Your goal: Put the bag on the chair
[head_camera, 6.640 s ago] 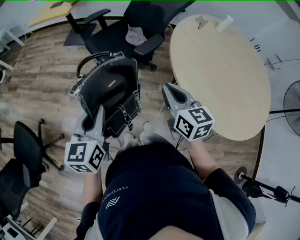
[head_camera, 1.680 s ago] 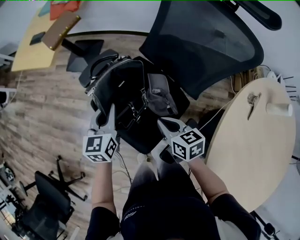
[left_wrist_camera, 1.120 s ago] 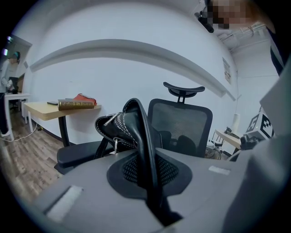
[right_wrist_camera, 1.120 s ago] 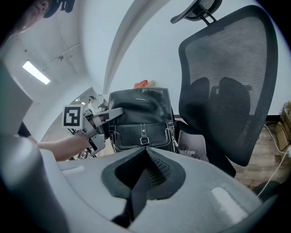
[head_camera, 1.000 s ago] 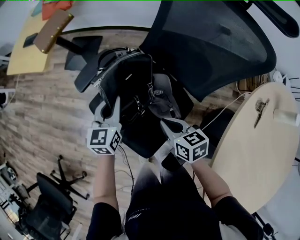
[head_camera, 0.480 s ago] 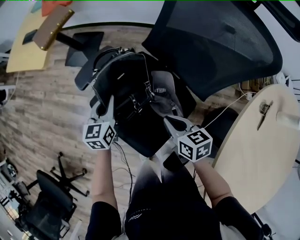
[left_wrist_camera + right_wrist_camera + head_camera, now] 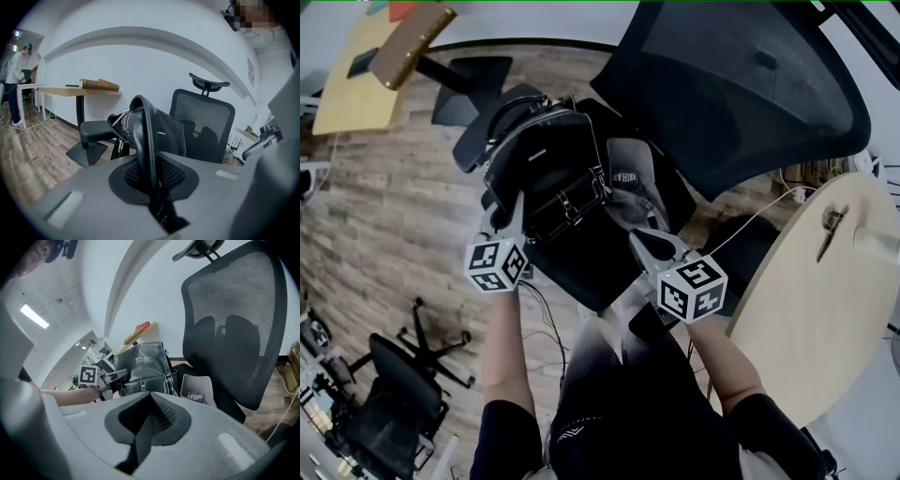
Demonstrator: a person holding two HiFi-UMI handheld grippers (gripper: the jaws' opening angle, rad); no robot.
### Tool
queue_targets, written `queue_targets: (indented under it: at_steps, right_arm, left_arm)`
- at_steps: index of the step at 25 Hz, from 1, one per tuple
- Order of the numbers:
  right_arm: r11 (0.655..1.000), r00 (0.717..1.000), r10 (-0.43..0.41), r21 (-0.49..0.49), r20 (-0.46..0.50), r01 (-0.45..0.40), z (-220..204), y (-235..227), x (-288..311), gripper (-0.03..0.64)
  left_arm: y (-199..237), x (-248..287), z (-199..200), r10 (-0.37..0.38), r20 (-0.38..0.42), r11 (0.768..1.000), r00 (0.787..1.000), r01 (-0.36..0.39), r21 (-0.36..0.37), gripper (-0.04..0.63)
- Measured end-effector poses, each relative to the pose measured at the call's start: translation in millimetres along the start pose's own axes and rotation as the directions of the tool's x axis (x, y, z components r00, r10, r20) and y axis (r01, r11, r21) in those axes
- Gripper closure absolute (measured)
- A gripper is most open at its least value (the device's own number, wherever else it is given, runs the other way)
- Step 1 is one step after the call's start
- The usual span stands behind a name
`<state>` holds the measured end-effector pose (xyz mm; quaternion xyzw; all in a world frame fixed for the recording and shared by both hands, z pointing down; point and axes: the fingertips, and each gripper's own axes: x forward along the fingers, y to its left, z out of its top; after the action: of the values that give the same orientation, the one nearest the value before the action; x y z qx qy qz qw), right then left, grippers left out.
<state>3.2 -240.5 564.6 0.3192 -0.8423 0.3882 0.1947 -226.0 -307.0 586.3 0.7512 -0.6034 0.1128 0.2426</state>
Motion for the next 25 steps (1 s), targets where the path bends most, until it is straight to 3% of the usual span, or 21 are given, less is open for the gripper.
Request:
queue_targets:
  at_steps: [9,14,17,25]
  right_arm:
    - [0.999,0.999,-0.034,-0.008,-0.012,0.033,-2.9,-6.7,7.1,0.614]
    - [0.999,0.999,-0.042,0.002,-0.006,0.042,-1.8,-8.0,11.0,0.614]
    - [0.999,0.999,-0.044,0.002,0.002,0.044,-0.9,-6.4,10.7,0.614]
    - [0.998,0.997,-0.063,-0.003,0.040,0.063,1.5,5.4,-2.1,0.614]
  left_arm:
    - [5.1,4.9,-4.2,0.018,-0.044,0.999,0.999,-0.020,-0.026,0.511]
    - [10.3,5.0,-9.3,0.066,-0.100,0.998,0.993,-0.065,0.017,0.409]
    - [11.8,-1.7,-8.3,0.080,-0.104,0.997,0.991,-0.078,0.020,0.382]
    - [0.5,-34.5,7.3,0.085,-0.061,0.995,0.995,-0.082,0.052,0.433]
